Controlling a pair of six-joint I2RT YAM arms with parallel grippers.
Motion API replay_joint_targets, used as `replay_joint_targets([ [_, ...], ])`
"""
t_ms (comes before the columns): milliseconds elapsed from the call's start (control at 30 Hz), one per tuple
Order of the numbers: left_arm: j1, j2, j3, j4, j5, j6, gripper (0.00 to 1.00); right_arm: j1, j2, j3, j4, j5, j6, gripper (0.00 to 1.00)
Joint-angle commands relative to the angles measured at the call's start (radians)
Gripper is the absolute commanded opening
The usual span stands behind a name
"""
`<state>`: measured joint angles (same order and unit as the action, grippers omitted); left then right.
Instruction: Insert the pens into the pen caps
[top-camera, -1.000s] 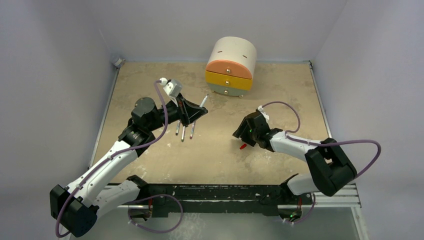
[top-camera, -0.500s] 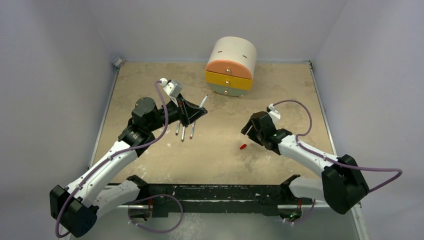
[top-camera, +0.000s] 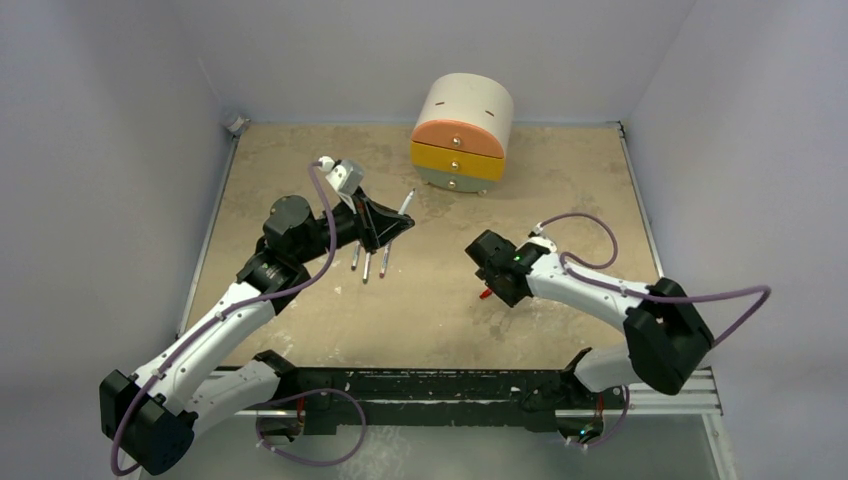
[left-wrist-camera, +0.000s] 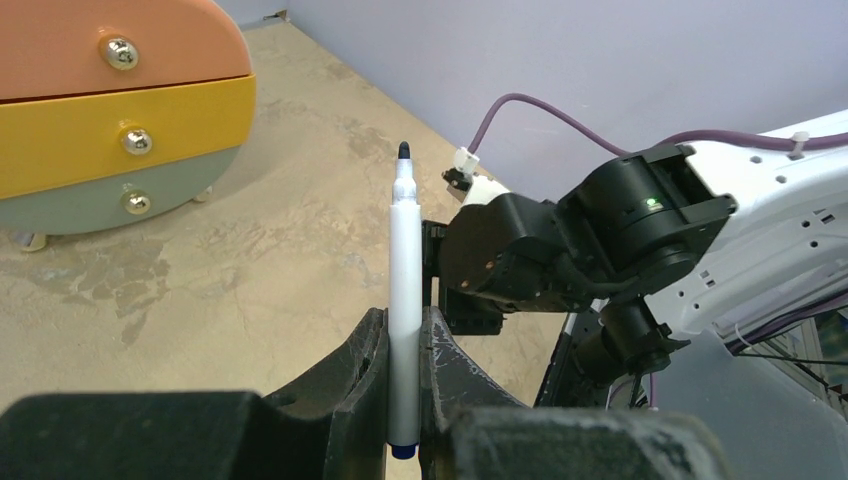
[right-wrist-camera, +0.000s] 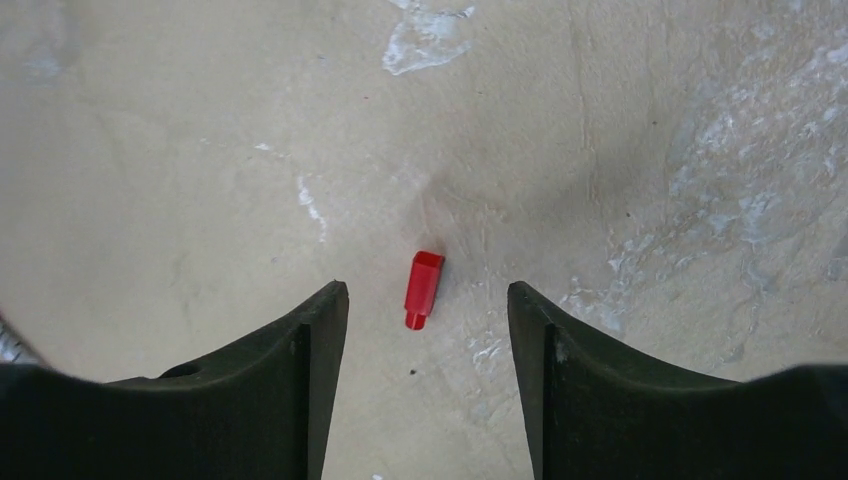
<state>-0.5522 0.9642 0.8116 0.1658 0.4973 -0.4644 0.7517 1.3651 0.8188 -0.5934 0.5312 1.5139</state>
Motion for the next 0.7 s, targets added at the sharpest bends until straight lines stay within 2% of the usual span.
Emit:
replay_joint_targets([
  [0,-0.003,-0.026,0.001,0.042,-0.004,-0.012,0.0,0.001,0.083,0.047,-0.085,0.011,0.094,0.6],
  [467,-0.003,-0.022,0.0,0.041,-0.003,-0.011,0.0,0.001,0.148,0.048,0.019,-0.051,0.008,0.48],
  [667,-0.003,-0.025,-0.002,0.038,-0.003,-0.011,0.0,0.001,0.201,0.068,0.014,-0.068,-0.015,0.42],
])
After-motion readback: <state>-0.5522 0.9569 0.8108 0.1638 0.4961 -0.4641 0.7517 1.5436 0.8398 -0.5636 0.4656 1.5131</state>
